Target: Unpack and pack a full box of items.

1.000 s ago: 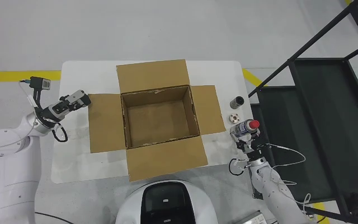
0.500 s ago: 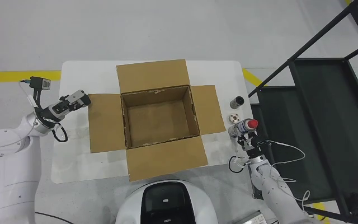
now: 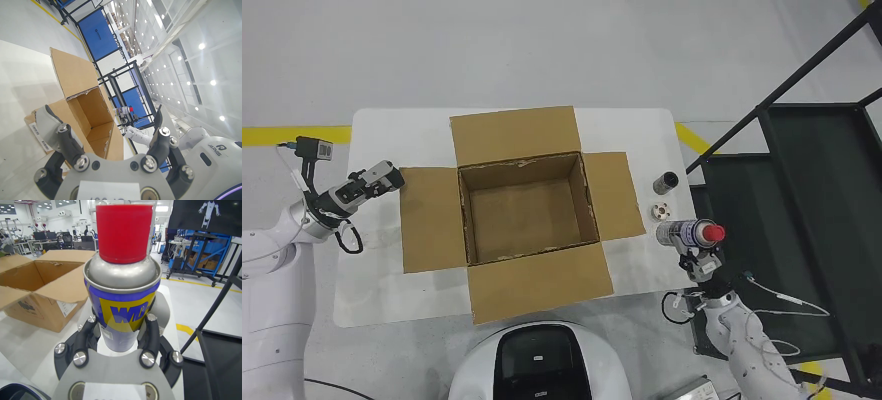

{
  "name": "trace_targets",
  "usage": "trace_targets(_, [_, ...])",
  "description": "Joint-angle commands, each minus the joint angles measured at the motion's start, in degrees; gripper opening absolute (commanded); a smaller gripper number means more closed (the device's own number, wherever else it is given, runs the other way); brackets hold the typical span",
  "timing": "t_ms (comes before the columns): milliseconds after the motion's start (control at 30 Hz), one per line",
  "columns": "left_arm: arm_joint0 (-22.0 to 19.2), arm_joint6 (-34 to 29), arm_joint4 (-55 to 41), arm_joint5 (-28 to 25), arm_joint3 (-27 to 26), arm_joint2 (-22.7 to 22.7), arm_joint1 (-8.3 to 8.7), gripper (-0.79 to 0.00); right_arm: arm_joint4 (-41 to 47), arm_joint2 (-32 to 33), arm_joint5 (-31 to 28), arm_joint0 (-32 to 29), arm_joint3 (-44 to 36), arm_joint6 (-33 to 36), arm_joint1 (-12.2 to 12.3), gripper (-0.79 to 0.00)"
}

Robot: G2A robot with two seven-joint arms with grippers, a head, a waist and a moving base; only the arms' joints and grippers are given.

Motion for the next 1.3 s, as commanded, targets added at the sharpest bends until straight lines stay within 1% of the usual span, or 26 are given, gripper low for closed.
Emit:
trace_targets(0, [0.0, 0.0, 0.0, 0.0, 0.0, 0.0, 0.00, 0.000, 0.1, 1.4, 0.1, -2.8, -7.8, 3.1, 0.2, -0.785])
trace_targets(67, [0.0, 0.0, 0.0, 0.0, 0.0, 0.0, 0.00, 0.000, -0.1, 2.2, 0.7, -4.6, -13.4, 6.7, 0.4, -0.785])
trace_targets(167, [0.0, 0.0, 0.0, 0.0, 0.0, 0.0, 0.00, 0.000, -1.1, 2.3, 1.6, -5.3, -19.8, 12.8, 0.5, -0.785])
trace_targets(267, [0.0, 0.0, 0.0, 0.0, 0.0, 0.0, 0.00, 0.000, -2.2, 1.6, 1.7, -4.5, -23.9, 18.3, 0.5, -0.785])
trace_targets(367, [0.0, 0.0, 0.0, 0.0, 0.0, 0.0, 0.00, 0.000, -3.0, 1.4, 1.8, -3.4, -25.8, 22.1, 0.5, -0.785])
trace_targets(900, [0.0, 0.0, 0.0, 0.0, 0.0, 0.0, 0.00, 0.000, -3.1, 1.3, 1.4, -3.0, -26.2, 22.8, 0.6, -0.785])
trace_targets(967, [0.0, 0.0, 0.0, 0.0, 0.0, 0.0, 0.00, 0.000, -3.4, 1.1, 1.3, -2.8, -26.8, 24.2, 0.6, -0.785])
trace_targets(1033, [0.0, 0.0, 0.0, 0.0, 0.0, 0.0, 0.00, 0.000, -6.1, 1.1, 1.0, -2.3, -29.6, 27.1, 0.8, -0.785])
trace_targets(1100, [0.0, 0.0, 0.0, 0.0, 0.0, 0.0, 0.00, 0.000, -8.1, 0.4, -0.1, -1.6, -33.3, 31.8, 0.9, -0.785])
trace_targets(1200, [0.0, 0.0, 0.0, 0.0, 0.0, 0.0, 0.00, 0.000, -11.8, -1.7, -1.0, 0.5, -38.9, 40.7, 1.0, -0.785])
trace_targets(1267, [0.0, 0.0, 0.0, 0.0, 0.0, 0.0, 0.00, 0.000, -16.9, -4.2, -0.3, 2.4, -42.4, 46.6, 0.9, -0.785])
